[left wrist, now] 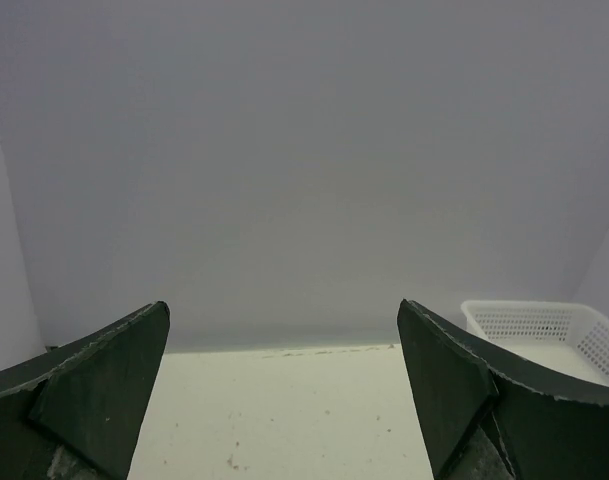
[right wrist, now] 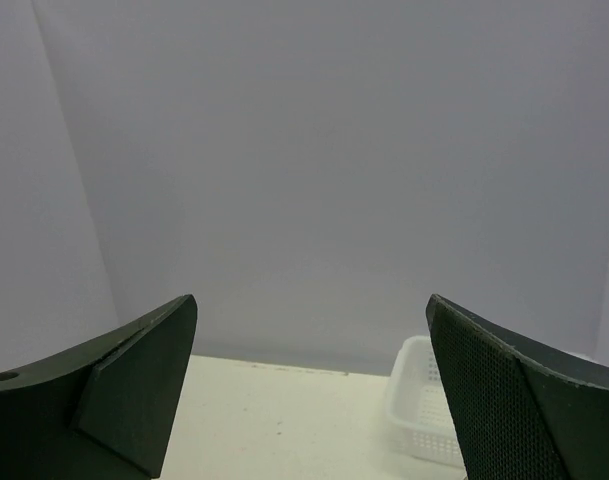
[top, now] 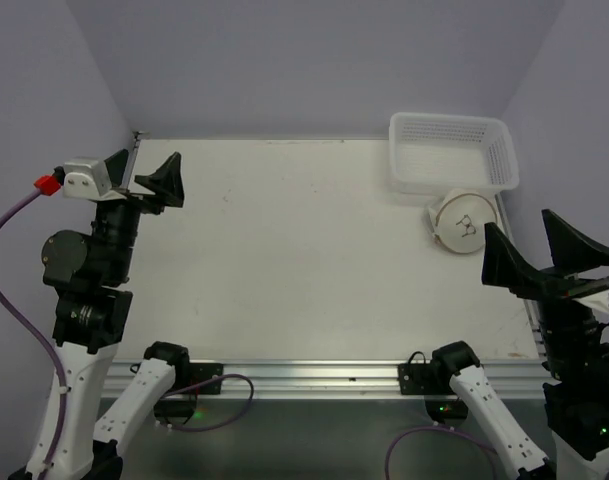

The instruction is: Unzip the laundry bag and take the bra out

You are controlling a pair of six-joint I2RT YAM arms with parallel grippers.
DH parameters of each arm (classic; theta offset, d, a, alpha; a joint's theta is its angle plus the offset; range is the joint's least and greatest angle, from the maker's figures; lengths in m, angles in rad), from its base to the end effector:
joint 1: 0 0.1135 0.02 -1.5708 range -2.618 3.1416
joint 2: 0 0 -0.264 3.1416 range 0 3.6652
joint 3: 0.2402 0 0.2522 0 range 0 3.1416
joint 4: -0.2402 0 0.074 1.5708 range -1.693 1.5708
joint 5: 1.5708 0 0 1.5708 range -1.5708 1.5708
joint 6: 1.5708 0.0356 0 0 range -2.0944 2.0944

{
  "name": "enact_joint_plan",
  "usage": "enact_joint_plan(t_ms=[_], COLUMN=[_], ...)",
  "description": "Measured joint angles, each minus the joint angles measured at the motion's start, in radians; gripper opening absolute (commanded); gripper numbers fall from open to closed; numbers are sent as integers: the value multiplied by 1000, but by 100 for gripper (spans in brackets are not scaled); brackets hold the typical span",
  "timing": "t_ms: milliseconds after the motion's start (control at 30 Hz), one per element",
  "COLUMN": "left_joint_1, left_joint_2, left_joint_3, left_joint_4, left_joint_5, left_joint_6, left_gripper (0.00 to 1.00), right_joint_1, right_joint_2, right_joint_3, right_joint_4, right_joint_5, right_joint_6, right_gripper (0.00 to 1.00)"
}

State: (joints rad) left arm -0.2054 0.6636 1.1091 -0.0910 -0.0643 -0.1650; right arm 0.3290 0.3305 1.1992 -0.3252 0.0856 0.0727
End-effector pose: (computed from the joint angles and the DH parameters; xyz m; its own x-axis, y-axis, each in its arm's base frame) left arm 0.1081 -0.0202 0.4738 0.3115 -0.2323 -0.9214 0.1984 0.9642 -0.1760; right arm -0.0214 -0.0105 0.4816 0.4698 0.2369 -0.8504 -0.2875 0.9519 0.1063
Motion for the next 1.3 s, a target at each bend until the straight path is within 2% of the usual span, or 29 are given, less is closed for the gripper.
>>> enact_joint_plan(t_ms=[133,300,500,667,967,1200,1300], left_joint_1=[0,0,0,0,0,0,0], left_joint_2=[4,45,142,201,191,153,135], left_joint_3=[-20,-70,-169,-251,-350,-355,-355], left_joint_4=[8,13,-16,-55,-69,-105,-116], left_joint_5=[5,26,55,87,110,112,114], left_joint_6=[-10,-55,-142,-224,-281,-279,-277], left_gripper=[100,100,100,100,100,100,100], right_joint_1=[0,0,0,-3,-174,-242,-277], right_joint_2=[2,40,231,454,928,1289,1388], right_joint_3=[-18,-116,-311,-335,-166,80,125], right_joint_4=[0,-6,-33,-91,-219,-290,-320], right_joint_5=[1,8,5,121,371,469,486], right_joint_6=[33,146,307,406,560,689,736], right_gripper=[99,99,99,99,99,99,93])
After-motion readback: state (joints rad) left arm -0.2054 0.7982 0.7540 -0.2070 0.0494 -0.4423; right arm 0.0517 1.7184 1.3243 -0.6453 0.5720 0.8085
